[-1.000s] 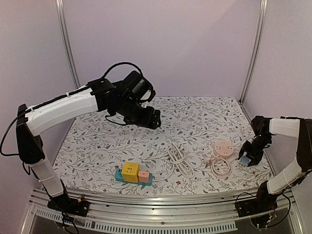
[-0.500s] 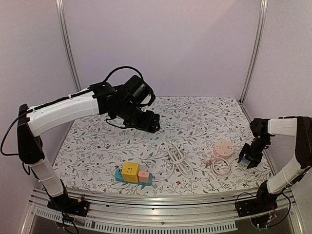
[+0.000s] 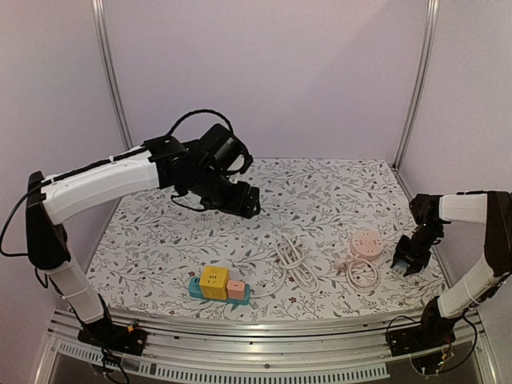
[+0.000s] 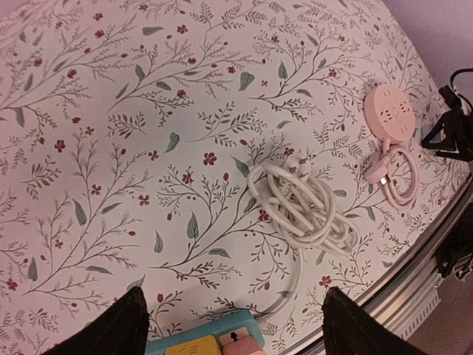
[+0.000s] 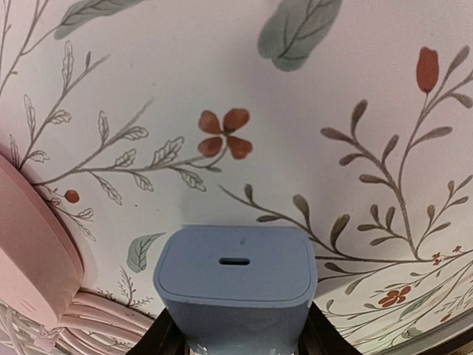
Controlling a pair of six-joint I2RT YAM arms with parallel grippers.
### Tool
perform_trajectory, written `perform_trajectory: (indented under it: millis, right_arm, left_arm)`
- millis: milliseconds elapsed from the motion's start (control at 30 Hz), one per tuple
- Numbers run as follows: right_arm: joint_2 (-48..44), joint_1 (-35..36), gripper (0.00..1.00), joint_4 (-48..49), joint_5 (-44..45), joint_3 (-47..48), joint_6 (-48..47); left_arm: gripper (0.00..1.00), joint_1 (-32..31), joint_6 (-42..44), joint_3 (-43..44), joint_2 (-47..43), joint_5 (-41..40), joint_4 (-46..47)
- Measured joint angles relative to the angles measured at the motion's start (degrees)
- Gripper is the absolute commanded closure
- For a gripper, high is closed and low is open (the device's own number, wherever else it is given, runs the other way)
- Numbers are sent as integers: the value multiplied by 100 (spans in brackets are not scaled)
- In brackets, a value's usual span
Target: Insert the plug
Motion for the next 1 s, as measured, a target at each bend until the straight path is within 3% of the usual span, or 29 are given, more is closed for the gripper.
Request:
perform_trajectory:
  millis: [200,433,633,867,1000]
  right_arm:
    - [0,105,87,-127,-57,109,-50]
    - [-48,195,100,-476,-236,1167,-411]
    - [-212,533,100,-566,-286,2197,-957]
    - [-509,811,100,-146,-896,2417,-1530]
    - [-516,1357,100,269,-1121,2544,-1906]
  left_arm:
    - [19,50,26,0,-39,66,0]
    - [19,90,63,13,-42,197,-2]
    - [19,184,59,295,-42,391,-7]
    - [20,229,-9,778,-39,782,-31]
    - [21,243,-76,1161,15,1019,-79]
